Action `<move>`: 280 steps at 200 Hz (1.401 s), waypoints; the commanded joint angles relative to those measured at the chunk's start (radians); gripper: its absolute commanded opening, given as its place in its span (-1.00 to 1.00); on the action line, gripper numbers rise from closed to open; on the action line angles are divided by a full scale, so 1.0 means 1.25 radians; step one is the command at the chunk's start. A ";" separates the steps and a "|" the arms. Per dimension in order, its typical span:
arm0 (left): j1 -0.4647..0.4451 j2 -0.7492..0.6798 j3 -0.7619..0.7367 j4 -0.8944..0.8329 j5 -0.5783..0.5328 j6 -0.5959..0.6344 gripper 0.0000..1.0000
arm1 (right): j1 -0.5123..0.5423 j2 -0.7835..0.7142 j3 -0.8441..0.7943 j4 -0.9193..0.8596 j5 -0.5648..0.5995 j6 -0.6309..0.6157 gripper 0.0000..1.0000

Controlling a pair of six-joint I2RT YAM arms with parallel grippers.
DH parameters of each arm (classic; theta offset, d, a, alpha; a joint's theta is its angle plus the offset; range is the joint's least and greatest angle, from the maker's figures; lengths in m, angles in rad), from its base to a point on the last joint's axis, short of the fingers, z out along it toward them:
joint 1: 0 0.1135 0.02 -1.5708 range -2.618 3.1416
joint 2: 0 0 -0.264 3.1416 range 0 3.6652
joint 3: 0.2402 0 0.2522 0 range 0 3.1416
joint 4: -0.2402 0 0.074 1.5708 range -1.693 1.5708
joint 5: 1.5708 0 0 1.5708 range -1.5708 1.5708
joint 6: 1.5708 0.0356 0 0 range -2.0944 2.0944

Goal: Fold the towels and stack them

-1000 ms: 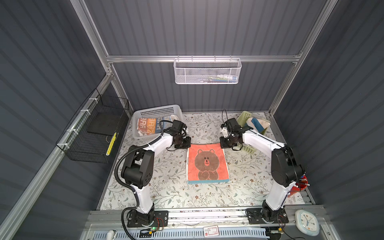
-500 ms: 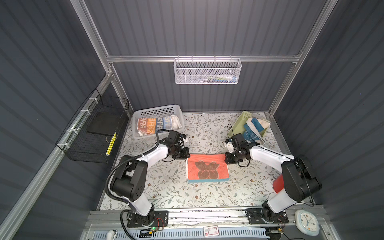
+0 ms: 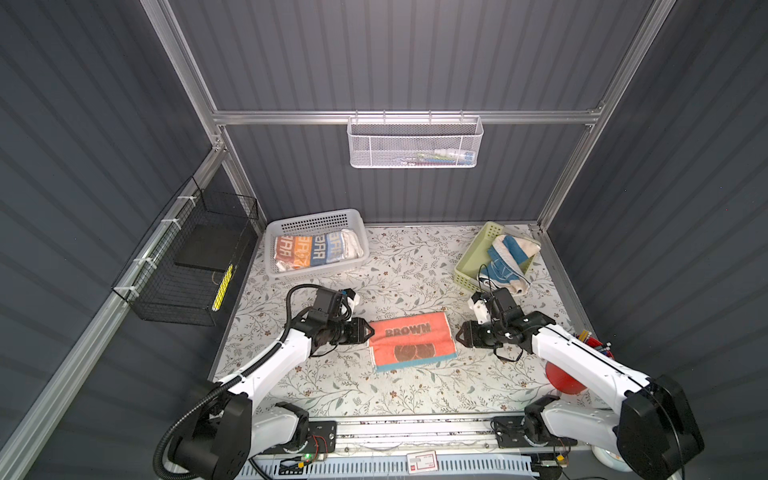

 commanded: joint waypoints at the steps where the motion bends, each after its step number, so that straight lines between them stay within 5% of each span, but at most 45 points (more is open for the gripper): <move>1: 0.006 0.028 0.010 -0.037 -0.012 -0.117 -0.10 | 0.002 0.086 0.053 -0.018 -0.023 0.027 0.14; 51: 0.006 0.081 -0.001 0.027 0.019 -0.218 0.00 | 0.003 0.259 0.153 0.032 -0.119 0.019 0.17; 127: 0.005 0.162 -0.013 0.090 0.051 -0.251 0.03 | 0.006 0.321 0.172 0.045 -0.171 0.003 -0.17; 188: 0.006 0.122 0.000 0.070 0.077 -0.261 -0.99 | 0.005 0.274 0.178 0.023 -0.166 -0.004 -0.86; 280: -0.005 -0.026 -0.013 -0.073 0.085 -0.305 -1.00 | -0.014 0.154 0.215 -0.189 -0.137 -0.042 -0.93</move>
